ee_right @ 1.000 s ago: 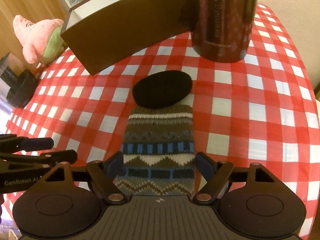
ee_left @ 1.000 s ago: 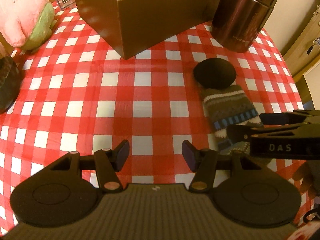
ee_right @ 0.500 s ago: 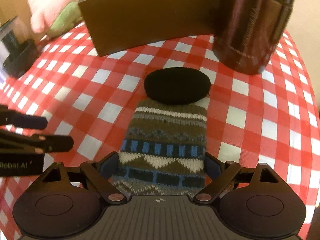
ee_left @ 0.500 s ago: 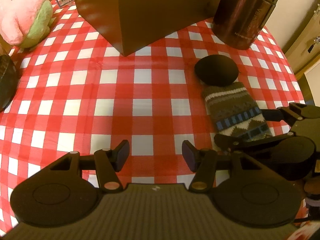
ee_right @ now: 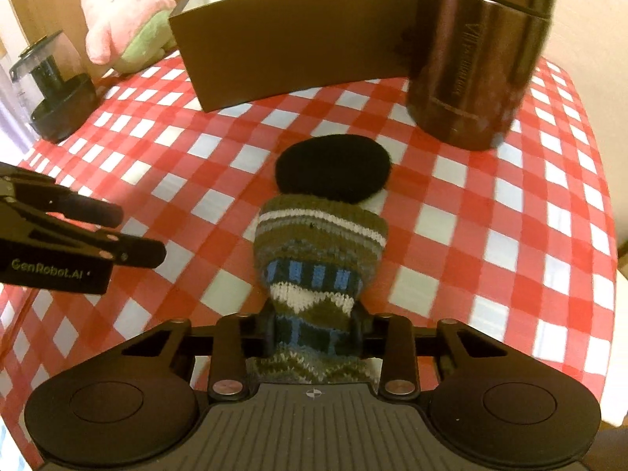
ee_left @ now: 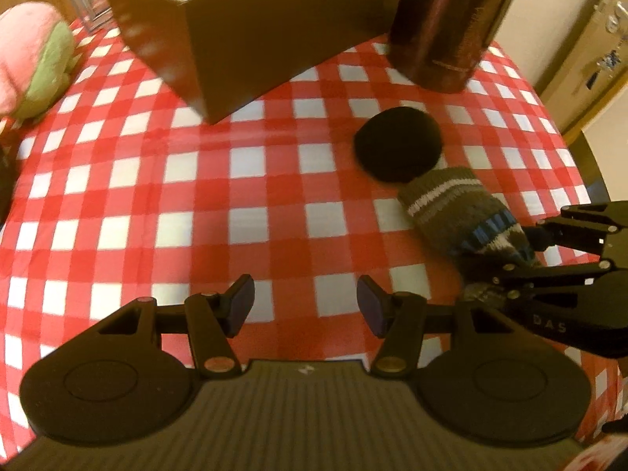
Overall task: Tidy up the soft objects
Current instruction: 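Grasp the patterned knit sock with the right tool, then grasp the black foam sponge with the left tool while the right tool lifts the sock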
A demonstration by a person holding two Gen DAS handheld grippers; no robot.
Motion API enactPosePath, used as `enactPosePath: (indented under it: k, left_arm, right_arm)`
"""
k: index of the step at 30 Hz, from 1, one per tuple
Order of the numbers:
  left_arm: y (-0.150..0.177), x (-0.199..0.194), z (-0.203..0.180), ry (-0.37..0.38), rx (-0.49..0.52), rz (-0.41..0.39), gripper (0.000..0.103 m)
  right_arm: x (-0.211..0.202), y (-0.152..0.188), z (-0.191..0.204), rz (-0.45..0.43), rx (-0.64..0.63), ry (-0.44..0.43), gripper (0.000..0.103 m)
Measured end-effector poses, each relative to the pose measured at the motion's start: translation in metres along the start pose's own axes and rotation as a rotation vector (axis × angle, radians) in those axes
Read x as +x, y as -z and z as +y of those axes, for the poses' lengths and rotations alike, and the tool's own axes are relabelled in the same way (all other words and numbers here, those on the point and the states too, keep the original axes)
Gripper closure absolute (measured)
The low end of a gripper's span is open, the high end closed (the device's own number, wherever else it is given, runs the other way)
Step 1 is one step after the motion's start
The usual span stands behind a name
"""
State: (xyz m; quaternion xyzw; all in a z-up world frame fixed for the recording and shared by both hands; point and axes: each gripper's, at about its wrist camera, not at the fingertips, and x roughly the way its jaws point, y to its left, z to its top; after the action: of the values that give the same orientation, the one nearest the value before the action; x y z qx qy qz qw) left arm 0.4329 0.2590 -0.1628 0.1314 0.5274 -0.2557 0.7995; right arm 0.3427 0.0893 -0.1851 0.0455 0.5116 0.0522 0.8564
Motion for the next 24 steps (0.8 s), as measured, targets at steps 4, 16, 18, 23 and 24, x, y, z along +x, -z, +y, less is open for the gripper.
enactPosePath:
  k: [4, 16, 18, 23, 24]
  left_arm:
    - [-0.006, 0.002, -0.01, 0.026, 0.047, -0.025, 0.048]
    - [-0.052, 0.028, -0.052, 0.125, 0.281, -0.144, 0.037]
    - [-0.059, 0.036, -0.058, 0.146, 0.319, -0.149, 0.037]
    - [-0.074, 0.057, -0.069, 0.142, 0.4, -0.132, 0.037]
    - [-0.076, 0.061, -0.07, 0.137, 0.411, -0.129, 0.037]
  right_arm:
    - [-0.007, 0.006, -0.015, -0.006, 0.041, 0.043, 0.069]
    - [-0.011, 0.001, -0.083, -0.081, 0.304, 0.185, 0.03]
    - [-0.012, 0.002, -0.084, -0.082, 0.305, 0.183, 0.028]
    - [-0.011, 0.004, -0.085, -0.084, 0.304, 0.178, 0.027]
    - [-0.011, 0.004, -0.086, -0.084, 0.303, 0.179, 0.026]
